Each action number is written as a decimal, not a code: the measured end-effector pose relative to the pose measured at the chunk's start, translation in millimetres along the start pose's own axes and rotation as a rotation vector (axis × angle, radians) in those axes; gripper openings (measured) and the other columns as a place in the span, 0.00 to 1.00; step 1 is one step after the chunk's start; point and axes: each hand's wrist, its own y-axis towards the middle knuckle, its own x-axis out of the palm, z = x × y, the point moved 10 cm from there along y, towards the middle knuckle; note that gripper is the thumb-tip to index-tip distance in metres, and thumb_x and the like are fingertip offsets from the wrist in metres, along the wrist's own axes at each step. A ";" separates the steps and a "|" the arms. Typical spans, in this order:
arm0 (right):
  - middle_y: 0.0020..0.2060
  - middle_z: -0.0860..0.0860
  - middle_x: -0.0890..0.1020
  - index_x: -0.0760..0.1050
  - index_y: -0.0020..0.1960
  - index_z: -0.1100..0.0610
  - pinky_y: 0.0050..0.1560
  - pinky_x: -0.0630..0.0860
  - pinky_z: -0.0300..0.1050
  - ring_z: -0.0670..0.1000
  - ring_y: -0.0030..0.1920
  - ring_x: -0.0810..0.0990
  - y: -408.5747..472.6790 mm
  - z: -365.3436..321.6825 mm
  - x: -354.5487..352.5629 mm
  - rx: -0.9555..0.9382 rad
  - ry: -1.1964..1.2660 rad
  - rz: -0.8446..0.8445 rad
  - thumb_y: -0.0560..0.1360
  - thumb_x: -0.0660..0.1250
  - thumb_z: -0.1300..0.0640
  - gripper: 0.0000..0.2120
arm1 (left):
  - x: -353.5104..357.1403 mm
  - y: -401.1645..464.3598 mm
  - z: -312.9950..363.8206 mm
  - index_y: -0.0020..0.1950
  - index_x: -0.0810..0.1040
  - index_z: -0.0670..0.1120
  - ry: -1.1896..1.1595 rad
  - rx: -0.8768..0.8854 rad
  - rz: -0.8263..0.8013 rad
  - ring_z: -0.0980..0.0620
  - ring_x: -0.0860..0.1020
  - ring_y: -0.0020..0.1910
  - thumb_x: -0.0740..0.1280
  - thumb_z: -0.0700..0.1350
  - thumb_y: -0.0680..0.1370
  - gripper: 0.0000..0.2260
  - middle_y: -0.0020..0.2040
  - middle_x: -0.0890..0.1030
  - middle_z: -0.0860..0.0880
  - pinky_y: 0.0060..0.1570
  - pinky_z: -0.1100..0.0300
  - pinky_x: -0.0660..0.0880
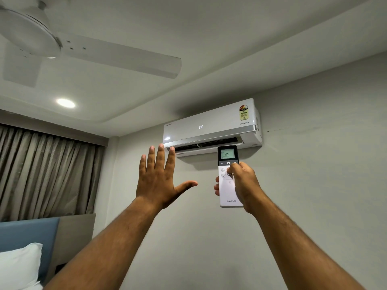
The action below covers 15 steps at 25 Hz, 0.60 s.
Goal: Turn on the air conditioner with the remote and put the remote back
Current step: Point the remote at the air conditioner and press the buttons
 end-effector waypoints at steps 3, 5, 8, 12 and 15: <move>0.40 0.66 0.82 0.70 0.50 0.60 0.33 0.82 0.52 0.61 0.31 0.83 0.6 1.3 0.4 -0.001 -0.002 0.003 0.79 0.58 0.57 0.06 | 2.0 -0.4 -2.0 0.73 0.30 0.51 -0.001 -0.005 -0.009 0.41 0.38 0.77 0.36 0.80 0.63 0.48 0.76 0.36 0.44 0.74 0.43 0.38; 0.40 0.66 0.82 0.70 0.49 0.59 0.34 0.81 0.51 0.61 0.31 0.83 0.7 2.3 0.2 -0.001 -0.007 0.007 0.79 0.58 0.57 0.05 | 2.8 -0.3 -2.8 0.73 0.31 0.51 -0.003 -0.008 -0.013 0.40 0.39 0.77 0.36 0.80 0.63 0.48 0.77 0.38 0.43 0.74 0.43 0.39; 0.40 0.66 0.82 0.70 0.49 0.59 0.34 0.82 0.52 0.61 0.31 0.83 0.2 3.0 0.1 0.000 -0.008 0.010 0.79 0.58 0.57 0.06 | 3.6 -0.3 -3.1 0.73 0.33 0.50 -0.003 -0.006 -0.022 0.40 0.40 0.77 0.36 0.80 0.63 0.48 0.79 0.43 0.42 0.73 0.44 0.38; 0.39 0.65 0.82 0.70 0.48 0.59 0.30 0.81 0.49 0.58 0.28 0.83 -0.8 -0.2 0.1 -0.010 -0.002 0.011 0.79 0.58 0.58 0.05 | 3.1 -0.2 -3.2 0.75 0.35 0.49 -0.007 -0.009 -0.019 0.40 0.41 0.77 0.36 0.80 0.63 0.49 0.79 0.44 0.42 0.73 0.46 0.38; 0.38 0.65 0.81 0.69 0.49 0.60 0.29 0.81 0.49 0.58 0.27 0.83 -0.8 -2.4 0.4 -0.011 0.014 0.008 0.79 0.57 0.59 0.05 | 2.3 0.2 -2.9 0.73 0.34 0.50 -0.007 -0.008 -0.014 0.40 0.41 0.77 0.37 0.79 0.63 0.48 0.79 0.44 0.42 0.73 0.46 0.38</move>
